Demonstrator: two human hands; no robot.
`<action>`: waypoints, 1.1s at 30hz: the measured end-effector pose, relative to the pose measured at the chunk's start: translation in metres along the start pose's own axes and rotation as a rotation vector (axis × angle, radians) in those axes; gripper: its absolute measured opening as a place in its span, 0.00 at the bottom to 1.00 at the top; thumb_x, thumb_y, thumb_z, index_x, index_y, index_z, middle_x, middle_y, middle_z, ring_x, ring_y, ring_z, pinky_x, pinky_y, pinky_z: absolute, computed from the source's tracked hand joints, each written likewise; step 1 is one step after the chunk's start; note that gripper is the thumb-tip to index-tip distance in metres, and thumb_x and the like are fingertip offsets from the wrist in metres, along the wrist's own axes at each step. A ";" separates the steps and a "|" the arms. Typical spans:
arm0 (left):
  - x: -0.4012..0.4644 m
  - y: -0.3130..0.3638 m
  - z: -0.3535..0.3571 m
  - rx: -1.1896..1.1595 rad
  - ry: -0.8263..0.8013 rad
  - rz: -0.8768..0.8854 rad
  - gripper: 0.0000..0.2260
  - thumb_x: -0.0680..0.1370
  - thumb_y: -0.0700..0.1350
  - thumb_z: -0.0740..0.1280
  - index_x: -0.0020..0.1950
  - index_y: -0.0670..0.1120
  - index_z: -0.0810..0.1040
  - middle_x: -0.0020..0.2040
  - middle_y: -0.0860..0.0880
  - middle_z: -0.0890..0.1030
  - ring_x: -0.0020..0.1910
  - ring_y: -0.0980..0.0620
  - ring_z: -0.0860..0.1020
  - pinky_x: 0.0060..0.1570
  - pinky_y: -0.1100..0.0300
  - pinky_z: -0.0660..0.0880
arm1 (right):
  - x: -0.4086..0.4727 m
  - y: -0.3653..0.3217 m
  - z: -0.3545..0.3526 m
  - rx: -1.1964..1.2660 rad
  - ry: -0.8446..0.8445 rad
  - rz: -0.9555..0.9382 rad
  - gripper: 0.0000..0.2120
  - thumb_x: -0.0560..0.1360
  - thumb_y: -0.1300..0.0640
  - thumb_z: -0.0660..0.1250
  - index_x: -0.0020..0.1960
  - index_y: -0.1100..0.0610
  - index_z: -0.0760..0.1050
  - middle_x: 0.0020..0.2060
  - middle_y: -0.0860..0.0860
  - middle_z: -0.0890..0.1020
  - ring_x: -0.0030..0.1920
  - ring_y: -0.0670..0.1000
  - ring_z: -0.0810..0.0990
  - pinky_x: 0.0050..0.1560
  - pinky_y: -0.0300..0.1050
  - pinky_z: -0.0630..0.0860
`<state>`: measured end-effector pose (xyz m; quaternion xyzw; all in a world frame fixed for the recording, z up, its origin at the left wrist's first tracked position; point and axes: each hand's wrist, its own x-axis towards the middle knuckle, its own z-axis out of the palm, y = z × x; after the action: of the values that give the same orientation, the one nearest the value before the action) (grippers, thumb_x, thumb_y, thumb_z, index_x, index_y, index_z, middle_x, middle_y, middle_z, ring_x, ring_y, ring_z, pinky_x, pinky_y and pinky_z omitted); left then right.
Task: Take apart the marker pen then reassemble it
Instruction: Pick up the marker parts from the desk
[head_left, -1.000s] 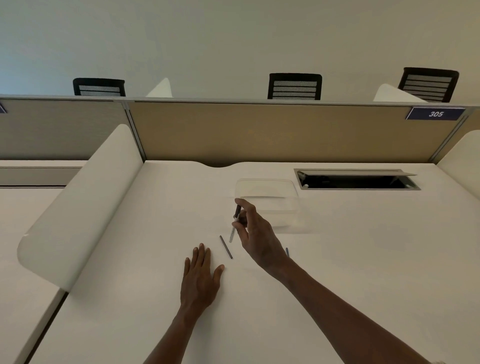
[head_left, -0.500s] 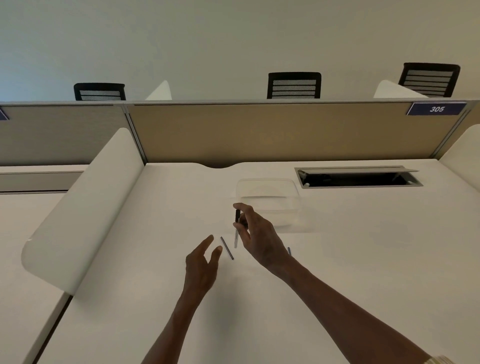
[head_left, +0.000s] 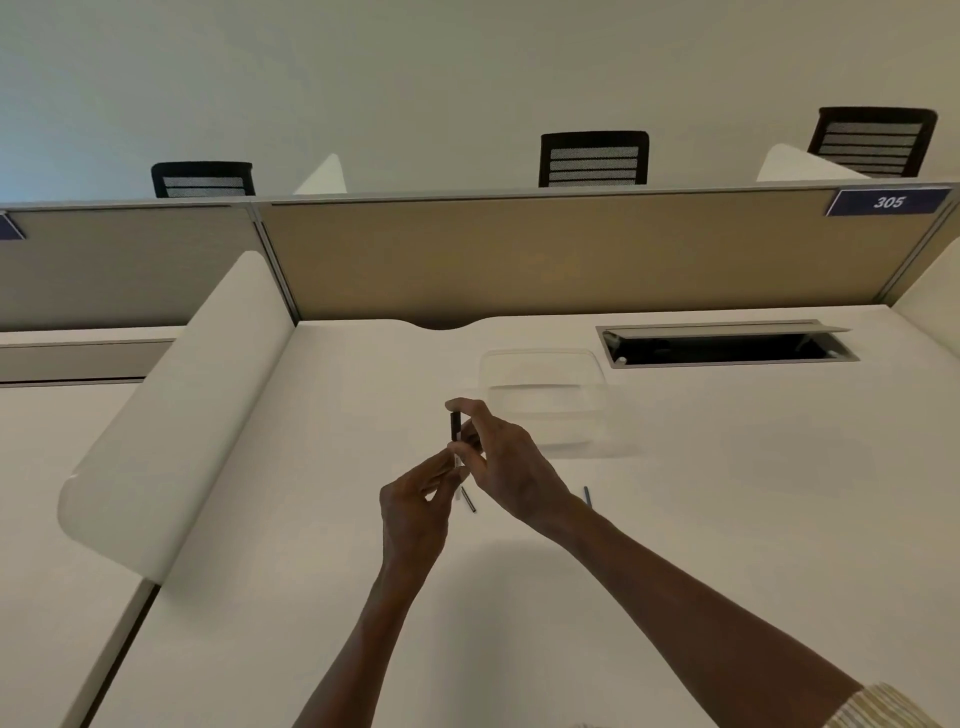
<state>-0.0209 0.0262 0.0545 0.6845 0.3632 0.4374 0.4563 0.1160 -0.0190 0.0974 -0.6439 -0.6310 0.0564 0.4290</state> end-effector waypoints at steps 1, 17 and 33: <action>0.001 -0.001 -0.001 0.006 -0.005 0.009 0.12 0.74 0.37 0.73 0.56 0.47 0.84 0.47 0.61 0.85 0.48 0.61 0.84 0.48 0.69 0.78 | 0.000 0.001 0.001 0.011 -0.011 0.004 0.23 0.78 0.58 0.67 0.68 0.44 0.62 0.42 0.47 0.81 0.41 0.47 0.80 0.44 0.43 0.81; 0.003 -0.017 -0.013 0.003 0.141 -0.130 0.07 0.74 0.40 0.75 0.51 0.46 0.86 0.39 0.66 0.84 0.40 0.63 0.83 0.41 0.74 0.74 | 0.000 0.037 0.024 -0.194 -0.009 0.331 0.11 0.77 0.52 0.66 0.38 0.56 0.74 0.33 0.49 0.81 0.35 0.51 0.77 0.36 0.47 0.75; 0.009 -0.015 -0.009 -0.030 0.170 -0.203 0.12 0.74 0.43 0.75 0.46 0.62 0.85 0.42 0.62 0.86 0.41 0.62 0.83 0.42 0.73 0.74 | 0.004 0.061 0.079 -0.390 -0.362 0.619 0.06 0.74 0.56 0.66 0.42 0.58 0.76 0.43 0.55 0.82 0.45 0.58 0.81 0.38 0.45 0.71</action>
<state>-0.0279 0.0422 0.0442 0.5979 0.4613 0.4506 0.4761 0.1148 0.0326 0.0123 -0.8524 -0.4716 0.1745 0.1435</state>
